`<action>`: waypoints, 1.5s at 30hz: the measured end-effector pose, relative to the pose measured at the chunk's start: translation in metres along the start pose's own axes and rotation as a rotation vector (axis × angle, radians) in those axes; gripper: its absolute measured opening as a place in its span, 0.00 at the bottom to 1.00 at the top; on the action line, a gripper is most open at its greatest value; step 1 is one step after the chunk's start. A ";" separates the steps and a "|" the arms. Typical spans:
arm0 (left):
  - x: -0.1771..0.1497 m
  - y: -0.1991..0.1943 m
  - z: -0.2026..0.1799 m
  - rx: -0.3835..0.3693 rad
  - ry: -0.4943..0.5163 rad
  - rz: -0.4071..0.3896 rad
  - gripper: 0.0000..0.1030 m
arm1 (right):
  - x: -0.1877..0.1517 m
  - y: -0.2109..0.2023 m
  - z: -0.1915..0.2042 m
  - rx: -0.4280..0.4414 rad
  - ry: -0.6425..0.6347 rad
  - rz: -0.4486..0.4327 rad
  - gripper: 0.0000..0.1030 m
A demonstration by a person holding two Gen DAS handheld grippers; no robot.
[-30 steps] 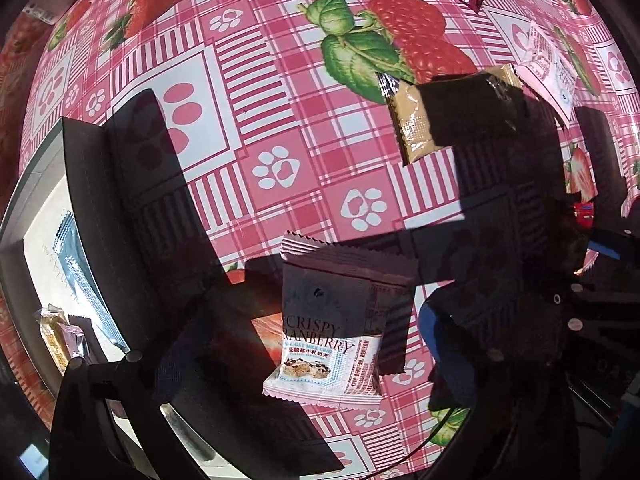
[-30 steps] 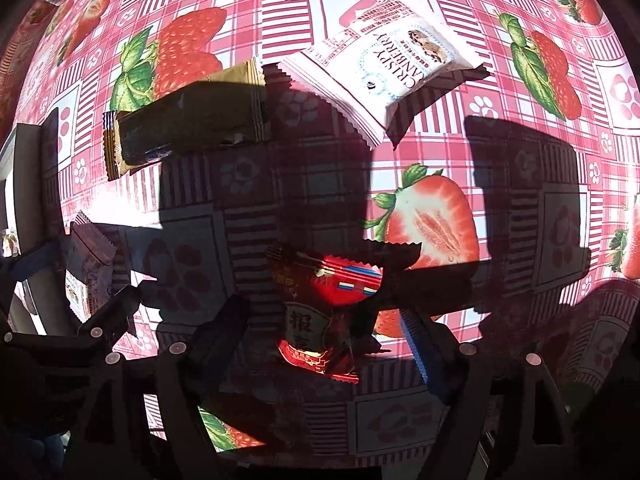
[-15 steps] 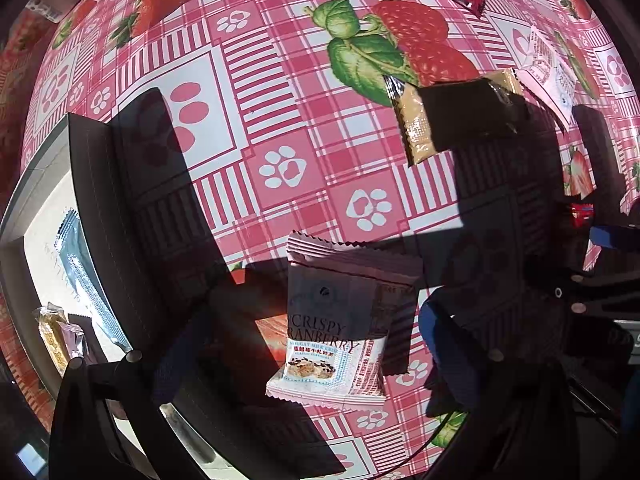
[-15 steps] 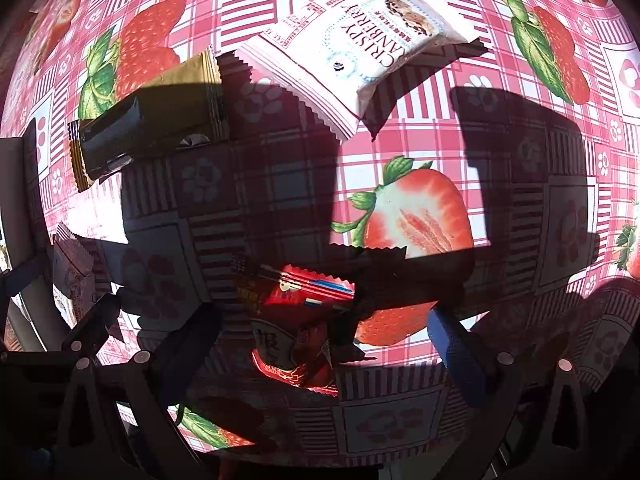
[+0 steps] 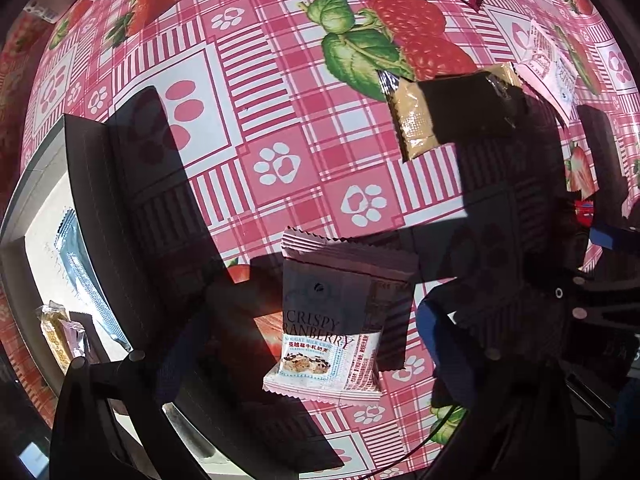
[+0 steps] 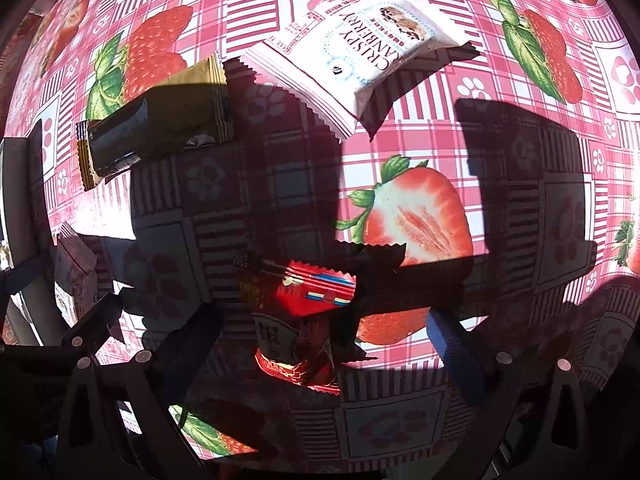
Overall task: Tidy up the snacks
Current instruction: 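Lift Crispy Cranberry packet with left tool while right tool lifts red packet, then carry Crispy Cranberry packet with left tool while right tool carries red packet to box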
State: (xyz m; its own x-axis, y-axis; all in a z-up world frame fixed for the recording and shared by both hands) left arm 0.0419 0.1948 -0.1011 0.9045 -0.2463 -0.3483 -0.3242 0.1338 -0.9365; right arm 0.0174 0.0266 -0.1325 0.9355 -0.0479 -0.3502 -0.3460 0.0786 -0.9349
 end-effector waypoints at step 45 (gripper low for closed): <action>-0.094 -0.081 0.135 -0.156 -0.238 -0.266 0.40 | -0.030 -0.110 0.170 0.158 -0.309 -0.174 0.30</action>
State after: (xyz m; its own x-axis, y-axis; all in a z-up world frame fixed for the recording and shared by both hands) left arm 0.0206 0.3363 0.0133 0.9957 -0.0207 -0.0900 -0.0911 -0.0573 -0.9942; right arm 0.0400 0.1884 -0.0091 0.9652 0.2265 -0.1308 -0.1873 0.2496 -0.9501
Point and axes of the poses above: each gripper's, at about its wrist camera, not at the fingertips, and y roughly the way its jaws point, z to its left, x to its top, the point moved 10 cm from there along y, roughly the way its jaws point, and after that the axes turned 12 degrees about z, right-handed, at the moved point
